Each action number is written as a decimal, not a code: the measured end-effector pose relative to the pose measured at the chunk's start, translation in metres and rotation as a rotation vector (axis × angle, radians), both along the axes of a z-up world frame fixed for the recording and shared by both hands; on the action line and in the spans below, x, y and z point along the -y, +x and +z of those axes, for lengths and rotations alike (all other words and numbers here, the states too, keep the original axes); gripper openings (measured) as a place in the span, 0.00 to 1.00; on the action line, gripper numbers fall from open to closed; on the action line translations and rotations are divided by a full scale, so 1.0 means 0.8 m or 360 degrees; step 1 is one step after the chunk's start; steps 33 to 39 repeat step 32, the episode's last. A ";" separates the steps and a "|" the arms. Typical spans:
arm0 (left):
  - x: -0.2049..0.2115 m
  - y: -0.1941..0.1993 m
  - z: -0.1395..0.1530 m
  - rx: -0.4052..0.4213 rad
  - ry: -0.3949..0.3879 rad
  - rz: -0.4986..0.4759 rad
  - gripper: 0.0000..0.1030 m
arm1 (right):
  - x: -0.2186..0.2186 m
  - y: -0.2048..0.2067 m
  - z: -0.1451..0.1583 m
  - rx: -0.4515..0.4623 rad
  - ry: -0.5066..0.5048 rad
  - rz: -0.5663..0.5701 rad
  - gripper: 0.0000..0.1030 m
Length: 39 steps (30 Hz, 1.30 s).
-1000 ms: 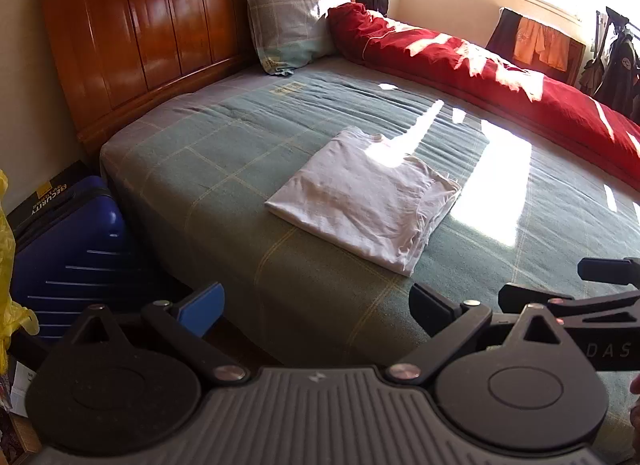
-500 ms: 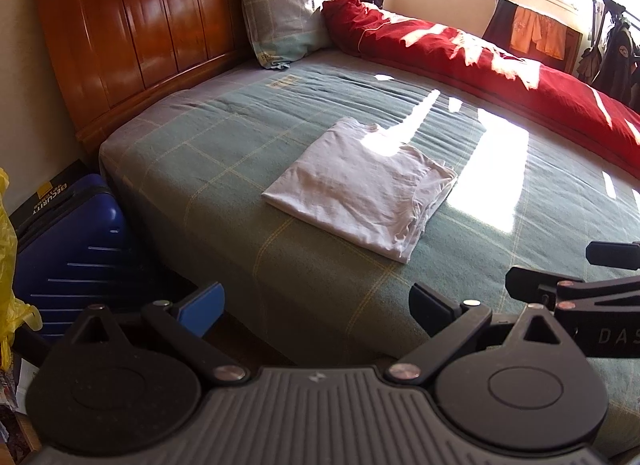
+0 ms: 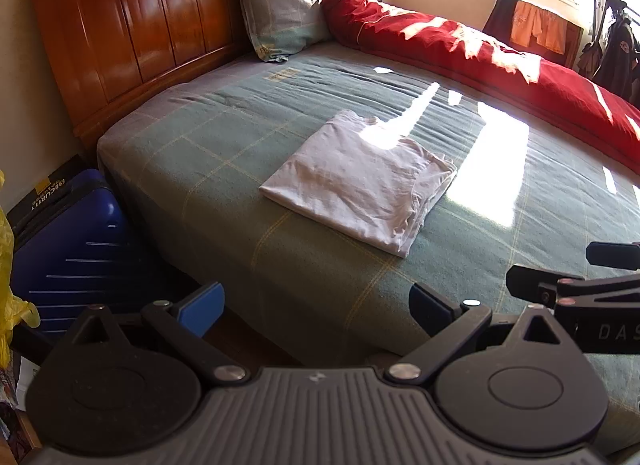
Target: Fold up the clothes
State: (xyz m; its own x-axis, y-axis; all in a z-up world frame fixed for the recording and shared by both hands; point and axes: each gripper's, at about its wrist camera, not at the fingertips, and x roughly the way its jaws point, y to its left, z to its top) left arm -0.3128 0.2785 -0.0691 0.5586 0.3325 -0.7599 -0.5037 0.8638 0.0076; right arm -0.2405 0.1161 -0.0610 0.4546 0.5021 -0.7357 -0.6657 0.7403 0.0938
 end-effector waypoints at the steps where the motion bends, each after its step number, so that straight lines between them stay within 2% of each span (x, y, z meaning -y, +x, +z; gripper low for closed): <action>1: 0.000 0.000 0.000 -0.0001 -0.0002 0.0001 0.96 | 0.000 0.000 0.000 -0.0001 -0.0001 0.0000 1.00; 39: 0.000 0.004 -0.007 -0.0032 0.0000 -0.0004 0.96 | 0.000 0.004 -0.006 -0.0033 0.0002 -0.0008 1.00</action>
